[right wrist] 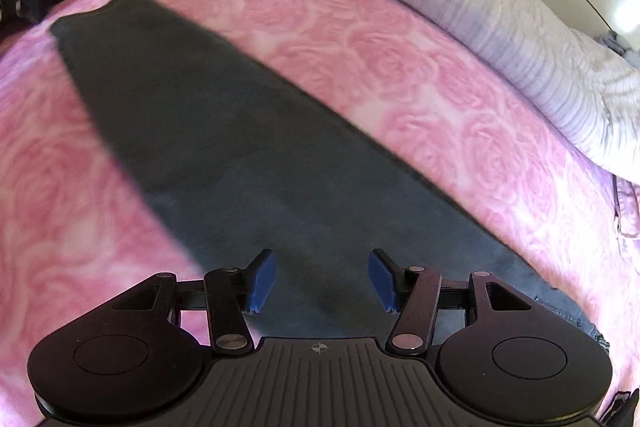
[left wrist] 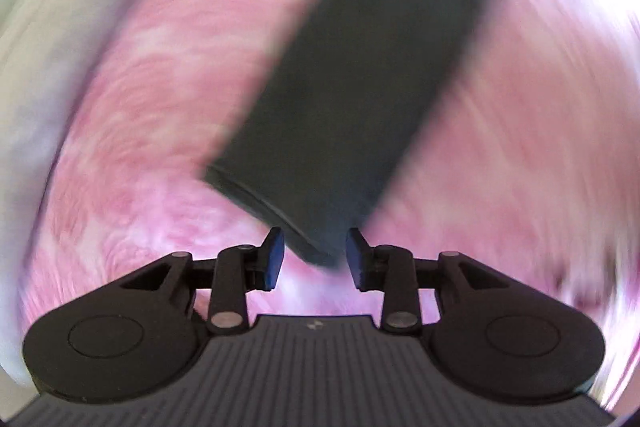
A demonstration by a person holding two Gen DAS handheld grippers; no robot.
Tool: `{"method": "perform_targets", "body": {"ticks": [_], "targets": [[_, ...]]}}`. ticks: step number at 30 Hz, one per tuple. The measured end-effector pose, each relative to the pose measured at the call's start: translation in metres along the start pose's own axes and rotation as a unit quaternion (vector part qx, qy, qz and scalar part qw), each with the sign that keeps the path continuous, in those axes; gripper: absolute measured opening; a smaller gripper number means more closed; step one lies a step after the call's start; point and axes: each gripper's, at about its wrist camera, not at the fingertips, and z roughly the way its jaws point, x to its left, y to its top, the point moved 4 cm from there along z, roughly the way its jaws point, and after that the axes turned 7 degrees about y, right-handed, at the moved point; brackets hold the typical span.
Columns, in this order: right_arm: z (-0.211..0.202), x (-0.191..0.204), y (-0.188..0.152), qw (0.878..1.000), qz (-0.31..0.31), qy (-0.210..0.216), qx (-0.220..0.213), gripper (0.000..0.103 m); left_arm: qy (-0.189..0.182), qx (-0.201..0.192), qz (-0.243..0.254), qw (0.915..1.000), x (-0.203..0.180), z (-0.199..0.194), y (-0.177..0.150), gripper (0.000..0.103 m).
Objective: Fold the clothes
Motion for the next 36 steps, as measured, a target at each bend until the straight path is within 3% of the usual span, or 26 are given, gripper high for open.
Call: {"method": "perform_targets", "body": {"ticks": [1,4,7,8,9,11,14,16,19,23,25,29,32,36], "targets": [[0.005,-0.006,0.003,1.000,0.003,0.000,0.002,0.055,0.008,-0.007,-0.018,0.9998,0.010,0.010,0.010,0.029],[0.022,-0.021,0.014,1.000,-0.001,0.003,0.005,0.055,0.015,-0.003,0.002,0.9999,0.019,0.054,0.038,0.029],[0.039,-0.031,0.023,1.000,-0.022,0.007,0.005,0.055,-0.011,0.015,0.014,0.9997,0.028,0.100,0.055,0.028],[0.046,-0.036,0.026,1.000,-0.024,0.008,0.005,0.055,-0.019,0.019,0.007,0.9996,0.027,0.104,0.054,0.025],[0.053,-0.041,0.029,1.000,-0.025,0.009,0.006,0.055,-0.027,0.023,-0.001,0.9994,0.026,0.107,0.052,0.013],[0.065,-0.051,0.035,1.000,-0.007,0.016,0.006,0.055,-0.027,0.018,-0.030,0.9990,0.034,0.102,0.053,0.005],[0.081,-0.066,0.051,0.999,0.033,0.026,-0.011,0.055,-0.022,0.001,-0.066,0.9976,0.045,0.090,0.050,0.004],[0.092,-0.070,0.062,0.998,0.039,0.029,-0.030,0.055,-0.020,-0.002,-0.061,0.9979,0.042,0.086,0.048,0.003],[0.114,-0.057,0.070,0.998,-0.044,0.044,-0.006,0.055,-0.005,-0.016,-0.040,0.9991,0.036,0.076,0.046,0.003],[0.110,-0.059,0.075,0.995,-0.093,0.037,-0.008,0.055,0.041,-0.054,-0.069,0.9953,0.039,0.053,0.045,0.004],[0.109,-0.064,0.076,0.994,-0.104,-0.007,-0.028,0.055,0.040,-0.036,-0.066,0.9964,0.033,0.064,0.042,0.004],[0.115,-0.073,0.074,0.998,-0.066,0.004,-0.018,0.055,0.018,-0.003,-0.078,0.9968,0.033,0.087,0.042,0.003],[0.108,-0.069,0.069,0.997,-0.069,0.022,-0.026,0.055,0.001,0.012,-0.075,0.9971,0.037,0.095,0.044,0.004],[0.102,-0.070,0.060,0.995,-0.090,0.028,-0.015,0.055,0.058,0.006,-0.079,0.9952,0.054,0.080,0.043,0.000]]}}
